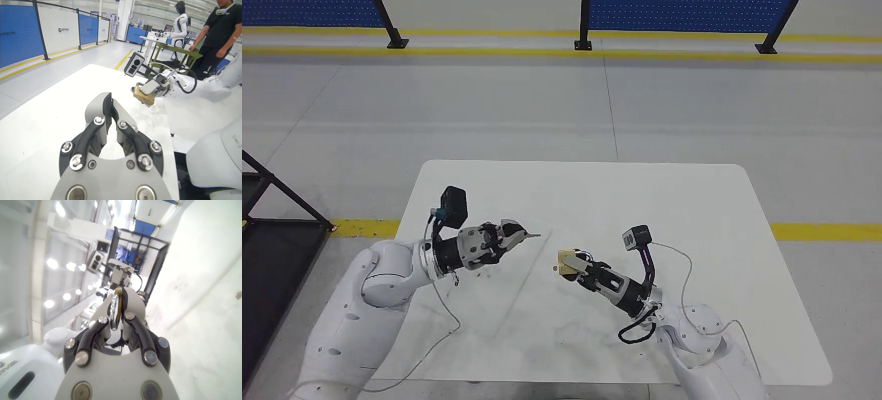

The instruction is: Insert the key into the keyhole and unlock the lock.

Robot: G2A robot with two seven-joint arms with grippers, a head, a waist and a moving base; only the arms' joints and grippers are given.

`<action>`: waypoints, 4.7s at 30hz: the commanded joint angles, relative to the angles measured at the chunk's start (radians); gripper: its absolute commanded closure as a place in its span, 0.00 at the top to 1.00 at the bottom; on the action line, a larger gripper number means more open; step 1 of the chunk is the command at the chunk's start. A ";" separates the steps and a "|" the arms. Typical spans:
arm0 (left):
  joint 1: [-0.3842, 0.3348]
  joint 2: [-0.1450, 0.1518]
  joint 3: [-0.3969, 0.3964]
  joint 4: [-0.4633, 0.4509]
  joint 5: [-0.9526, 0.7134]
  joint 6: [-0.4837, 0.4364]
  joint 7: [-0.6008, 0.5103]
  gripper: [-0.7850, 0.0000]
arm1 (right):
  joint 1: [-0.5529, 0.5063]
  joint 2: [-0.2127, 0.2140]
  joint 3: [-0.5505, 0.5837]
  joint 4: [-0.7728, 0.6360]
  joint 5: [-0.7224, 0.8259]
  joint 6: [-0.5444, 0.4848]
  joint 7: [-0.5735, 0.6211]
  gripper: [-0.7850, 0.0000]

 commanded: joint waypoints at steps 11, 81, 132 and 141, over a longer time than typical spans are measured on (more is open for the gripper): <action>0.023 0.063 -0.010 0.000 0.128 -0.002 0.163 0.00 | 0.000 0.000 0.000 0.000 0.000 0.000 0.000 0.00; -0.318 0.243 0.388 0.233 1.961 1.246 1.679 0.00 | 0.000 0.000 0.000 0.000 0.000 0.000 0.000 0.00; -0.382 0.183 0.474 0.233 1.918 1.361 1.805 0.00 | 0.022 0.012 -0.056 0.002 -0.079 0.005 -0.103 0.00; -0.384 0.176 0.477 0.230 1.918 1.359 1.802 0.00 | 0.025 0.015 -0.068 0.002 -0.096 -0.006 -0.122 0.00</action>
